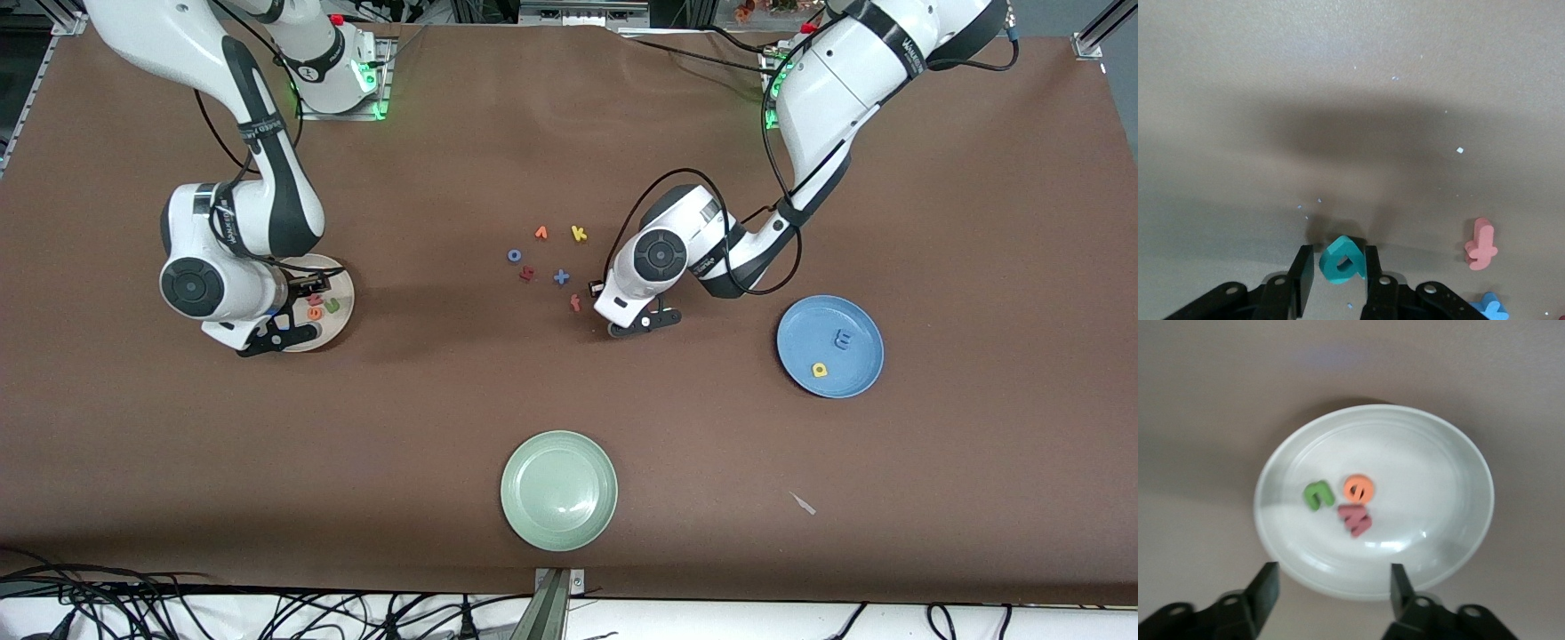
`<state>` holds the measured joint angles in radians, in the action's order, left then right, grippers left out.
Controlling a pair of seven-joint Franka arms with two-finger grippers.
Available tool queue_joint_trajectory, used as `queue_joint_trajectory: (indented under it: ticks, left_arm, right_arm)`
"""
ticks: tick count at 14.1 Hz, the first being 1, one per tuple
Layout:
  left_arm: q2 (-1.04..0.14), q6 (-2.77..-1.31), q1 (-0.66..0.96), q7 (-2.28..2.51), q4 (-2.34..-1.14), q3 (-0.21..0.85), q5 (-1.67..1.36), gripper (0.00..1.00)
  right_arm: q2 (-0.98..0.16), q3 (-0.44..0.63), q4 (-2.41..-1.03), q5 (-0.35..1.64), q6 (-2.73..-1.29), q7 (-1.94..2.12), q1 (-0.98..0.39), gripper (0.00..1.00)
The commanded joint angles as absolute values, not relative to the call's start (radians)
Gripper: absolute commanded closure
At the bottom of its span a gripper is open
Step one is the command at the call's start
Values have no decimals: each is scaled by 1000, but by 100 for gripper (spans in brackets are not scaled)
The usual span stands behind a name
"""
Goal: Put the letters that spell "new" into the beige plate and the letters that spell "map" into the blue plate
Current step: 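Carry pink 'w' to the white plate and open the right gripper, then drop the teal letter on the blue plate while the right gripper retracts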
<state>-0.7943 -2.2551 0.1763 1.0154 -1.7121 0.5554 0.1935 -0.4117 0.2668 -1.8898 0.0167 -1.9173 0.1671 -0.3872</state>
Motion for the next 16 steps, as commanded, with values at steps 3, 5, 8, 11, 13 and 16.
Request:
queue_joint_trajectory:
  ticks: [3,5,8,11,13,16]
  left_arm:
    - [-807,-2273,184,1025,-1721,548,179,53]
    - [-805,-2272,184,1025,-1721,548,179,55]
    - [-802,-2270,183,1023,-1721,548,179,86]
    - [-763,-2209,160,1011,-1709,549,183,88]
    - [-714,-2148,126,999,-1700,551,193,88]
    - [-655,-2021,60,824,-1698,549,193,88]
  right_arm:
    - [-396,259,-1637,32,-1597,123,-405,0]
    - [-394,256,-1553,32,-1482,127,-405,0]
    - [-394,259,-1442,31,-1346,124,-403,0]
    - [-345,264,-1407,26,-1338,126,-403,0]
    - [-298,256,-1407,17,-1364,132,-403,0]
    - [-172,232,-1466,-20,-1460,133,-367,0]
